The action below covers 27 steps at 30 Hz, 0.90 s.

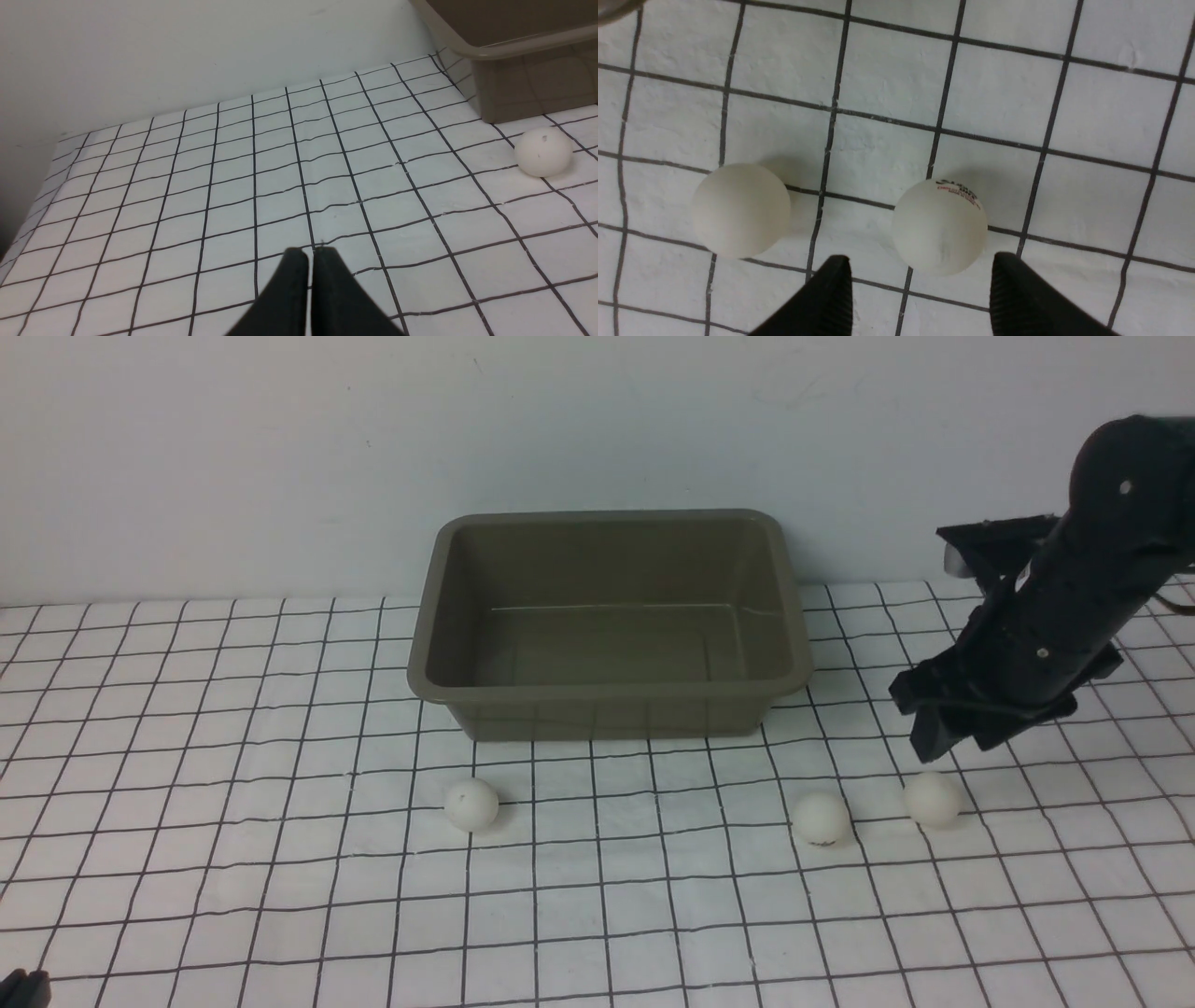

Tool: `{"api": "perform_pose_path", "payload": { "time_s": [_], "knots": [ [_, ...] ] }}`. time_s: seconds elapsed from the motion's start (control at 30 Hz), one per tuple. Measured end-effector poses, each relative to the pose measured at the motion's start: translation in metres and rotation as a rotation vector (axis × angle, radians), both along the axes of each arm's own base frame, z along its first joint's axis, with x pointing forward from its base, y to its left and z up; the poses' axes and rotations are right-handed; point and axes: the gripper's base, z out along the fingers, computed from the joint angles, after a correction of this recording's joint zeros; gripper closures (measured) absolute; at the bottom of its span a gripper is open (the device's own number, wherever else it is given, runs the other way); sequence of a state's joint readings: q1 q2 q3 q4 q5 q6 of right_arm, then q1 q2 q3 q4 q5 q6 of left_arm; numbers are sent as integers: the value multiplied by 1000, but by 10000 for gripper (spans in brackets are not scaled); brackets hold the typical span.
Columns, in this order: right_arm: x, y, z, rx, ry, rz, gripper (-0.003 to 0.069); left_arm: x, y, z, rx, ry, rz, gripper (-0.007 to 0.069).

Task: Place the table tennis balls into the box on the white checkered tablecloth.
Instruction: 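Reach for and grasp a ping pong ball on the table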

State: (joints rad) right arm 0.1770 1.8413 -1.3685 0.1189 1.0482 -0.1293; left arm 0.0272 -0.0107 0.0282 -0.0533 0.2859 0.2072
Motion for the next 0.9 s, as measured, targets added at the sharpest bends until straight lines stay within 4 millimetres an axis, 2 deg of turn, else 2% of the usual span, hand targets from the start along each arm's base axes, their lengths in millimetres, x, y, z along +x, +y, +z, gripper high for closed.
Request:
{"api": "perform_pose_path", "payload": {
  "time_s": [0.27, 0.63, 0.9],
  "knots": [
    [8, 1, -19, -6, 11, 9, 288, 0, 0, 0, 0, 0, 0, 629],
    [17, 3, -41, -11, 25, 11, 217, 0, 0, 0, 0, 0, 0, 629],
    [19, 3, -55, -16, 52, 11, 207, 0, 0, 0, 0, 0, 0, 629]
  ]
}}
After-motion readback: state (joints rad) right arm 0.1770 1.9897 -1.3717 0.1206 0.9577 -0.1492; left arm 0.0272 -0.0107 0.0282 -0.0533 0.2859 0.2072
